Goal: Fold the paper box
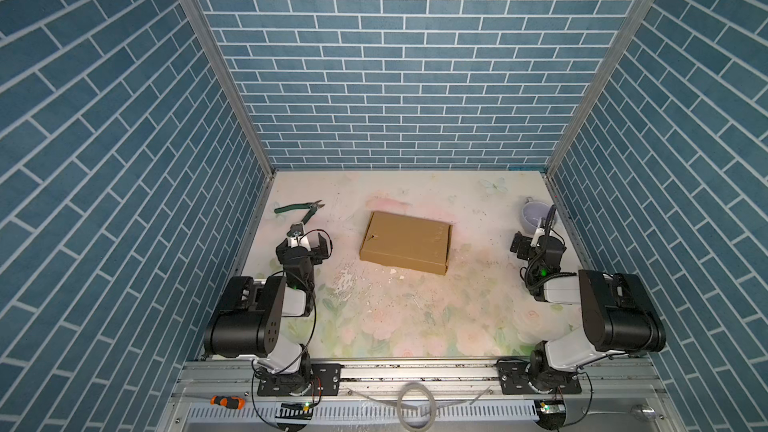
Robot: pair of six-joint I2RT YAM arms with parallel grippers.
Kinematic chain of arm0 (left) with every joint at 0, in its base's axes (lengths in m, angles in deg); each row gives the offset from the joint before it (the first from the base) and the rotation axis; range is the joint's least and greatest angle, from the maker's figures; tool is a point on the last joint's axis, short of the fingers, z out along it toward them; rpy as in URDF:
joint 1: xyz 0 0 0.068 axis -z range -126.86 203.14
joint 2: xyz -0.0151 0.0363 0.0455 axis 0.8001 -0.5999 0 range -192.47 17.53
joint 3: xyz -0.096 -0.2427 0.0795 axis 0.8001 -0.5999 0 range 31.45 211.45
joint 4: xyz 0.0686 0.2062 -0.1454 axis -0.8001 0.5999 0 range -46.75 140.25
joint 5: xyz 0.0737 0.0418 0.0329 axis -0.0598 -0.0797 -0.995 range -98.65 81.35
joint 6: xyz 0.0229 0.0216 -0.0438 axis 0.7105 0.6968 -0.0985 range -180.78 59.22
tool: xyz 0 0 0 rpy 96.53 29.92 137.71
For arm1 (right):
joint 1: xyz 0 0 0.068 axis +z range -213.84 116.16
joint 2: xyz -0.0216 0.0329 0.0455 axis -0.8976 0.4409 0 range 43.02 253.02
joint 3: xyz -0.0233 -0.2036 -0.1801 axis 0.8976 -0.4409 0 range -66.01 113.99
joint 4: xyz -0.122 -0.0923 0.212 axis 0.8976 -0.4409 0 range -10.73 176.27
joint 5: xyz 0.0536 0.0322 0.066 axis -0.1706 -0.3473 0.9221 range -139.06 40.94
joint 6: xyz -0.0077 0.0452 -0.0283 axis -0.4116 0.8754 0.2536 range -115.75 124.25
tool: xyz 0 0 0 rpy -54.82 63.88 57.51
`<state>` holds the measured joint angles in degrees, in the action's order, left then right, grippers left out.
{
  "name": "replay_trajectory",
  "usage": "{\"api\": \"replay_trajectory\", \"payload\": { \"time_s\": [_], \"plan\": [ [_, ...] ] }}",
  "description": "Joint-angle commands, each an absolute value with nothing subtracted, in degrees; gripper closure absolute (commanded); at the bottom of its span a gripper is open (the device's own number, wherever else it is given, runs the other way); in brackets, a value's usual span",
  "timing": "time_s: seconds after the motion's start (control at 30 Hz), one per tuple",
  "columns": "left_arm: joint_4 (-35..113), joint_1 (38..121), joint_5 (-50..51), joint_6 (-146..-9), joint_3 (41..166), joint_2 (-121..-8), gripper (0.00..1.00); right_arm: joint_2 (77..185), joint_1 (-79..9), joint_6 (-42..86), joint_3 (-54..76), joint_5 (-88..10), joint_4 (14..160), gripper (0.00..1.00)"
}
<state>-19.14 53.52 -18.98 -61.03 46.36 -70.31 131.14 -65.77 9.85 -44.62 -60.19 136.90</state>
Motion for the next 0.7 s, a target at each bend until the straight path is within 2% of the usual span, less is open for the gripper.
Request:
{"api": "replay_trajectory", "payload": {
  "time_s": [0.0,0.23,0.67],
  "plan": [
    [-13.35,53.49,-14.68,-59.29,49.85,-70.06,0.00,131.19,-65.81,9.70,-45.00,-59.68,138.66,0.01],
    [-7.51,53.49,-5.76,-55.89,53.07,-70.18,0.00,131.24,-65.81,9.70,-45.00,-59.72,138.65,0.01],
    [-7.11,53.45,-5.58,-55.92,53.27,-70.28,0.00,131.16,-65.70,9.70,-45.09,-59.78,138.78,0.01]
  ]
}}
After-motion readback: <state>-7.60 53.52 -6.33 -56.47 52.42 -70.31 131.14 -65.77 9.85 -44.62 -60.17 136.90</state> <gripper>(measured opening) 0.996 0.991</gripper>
